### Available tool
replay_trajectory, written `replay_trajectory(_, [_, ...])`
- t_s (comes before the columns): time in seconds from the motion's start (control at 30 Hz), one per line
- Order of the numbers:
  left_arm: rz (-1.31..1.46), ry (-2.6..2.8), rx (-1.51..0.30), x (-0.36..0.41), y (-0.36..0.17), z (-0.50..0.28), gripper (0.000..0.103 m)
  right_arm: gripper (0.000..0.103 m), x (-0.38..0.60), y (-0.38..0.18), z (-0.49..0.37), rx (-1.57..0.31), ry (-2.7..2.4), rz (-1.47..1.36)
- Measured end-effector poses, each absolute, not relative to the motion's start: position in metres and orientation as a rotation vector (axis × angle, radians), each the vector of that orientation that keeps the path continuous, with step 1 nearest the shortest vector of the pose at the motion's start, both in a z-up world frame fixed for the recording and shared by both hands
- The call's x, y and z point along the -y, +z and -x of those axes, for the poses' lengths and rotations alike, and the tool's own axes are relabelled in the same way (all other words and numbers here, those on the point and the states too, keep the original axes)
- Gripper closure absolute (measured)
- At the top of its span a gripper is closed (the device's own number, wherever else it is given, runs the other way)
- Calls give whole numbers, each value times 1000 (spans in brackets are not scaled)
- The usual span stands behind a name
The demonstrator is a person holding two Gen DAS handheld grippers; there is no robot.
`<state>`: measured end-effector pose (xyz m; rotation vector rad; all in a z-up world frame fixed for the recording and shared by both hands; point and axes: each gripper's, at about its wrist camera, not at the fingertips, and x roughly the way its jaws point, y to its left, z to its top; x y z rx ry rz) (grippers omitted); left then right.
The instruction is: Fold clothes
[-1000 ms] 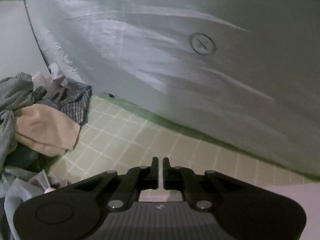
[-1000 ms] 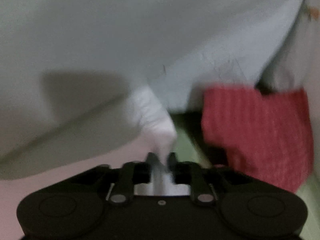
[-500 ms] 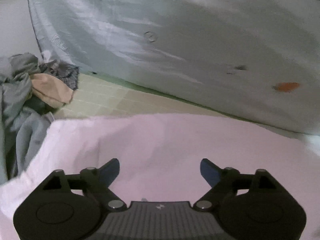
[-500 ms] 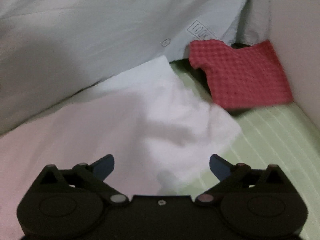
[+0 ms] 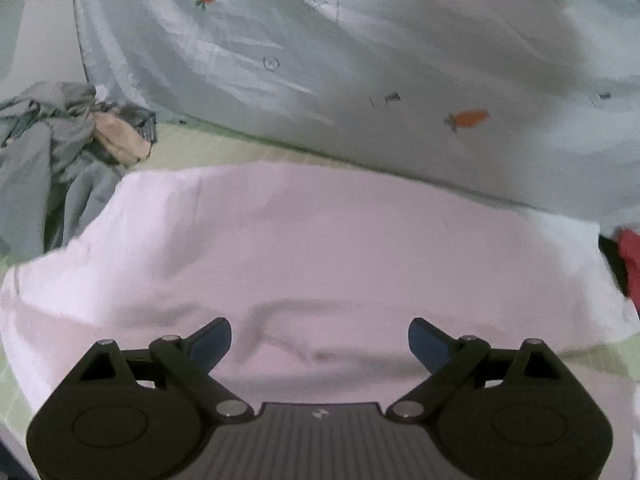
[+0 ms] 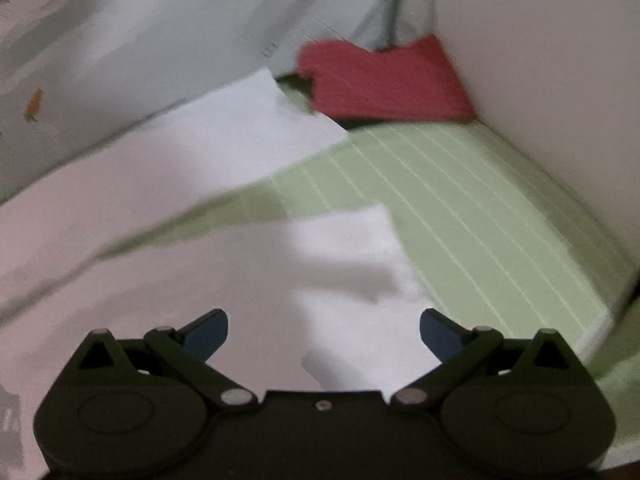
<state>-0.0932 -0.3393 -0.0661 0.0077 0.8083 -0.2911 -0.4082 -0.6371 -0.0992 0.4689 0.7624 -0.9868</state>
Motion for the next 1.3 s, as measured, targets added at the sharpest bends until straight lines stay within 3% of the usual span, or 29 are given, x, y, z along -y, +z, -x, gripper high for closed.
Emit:
replay_trajectory(0.2, [15, -264, -848, 348, -77, 144, 8, 0, 659, -125, 440, -864, -978, -459])
replay_trajectory(0.27, [11, -253, -845, 352, -76, 159, 8, 8, 667, -132, 445, -896, -965, -468])
replay_trajectory(0.3, [8, -245, -840, 354, -76, 166, 8, 20, 669, -133, 445, -898, -951, -477])
replay_trajectory(0.47, [23, -191, -832, 361, -75, 191, 8, 45, 669, -131, 442, -902, -814, -451])
replay_trajectory(0.53, [33, -169, -835, 363, -76, 199, 8, 88, 673, -127, 443, -910, -793, -422])
replay_trajectory(0.87, [44, -107, -822, 366, -68, 223, 8, 88, 760, -103, 435, -798, -886, -329])
replay_trajectory(0.97, [42, -101, -817, 366, -66, 223, 8, 60, 777, -95, 433, -776, -934, -385])
replay_trajectory(1.03, [41, -98, -814, 365, -66, 223, 8, 35, 772, -89, 445, -720, -946, -445])
replay_trajectory(1.1, [42, -95, -815, 365, -67, 223, 7, 30, 760, -86, 465, -660, -960, -561])
replay_trajectory(1.3, [60, -108, -834, 371, -74, 214, 7, 28, 710, -101, 523, -549, -982, -954])
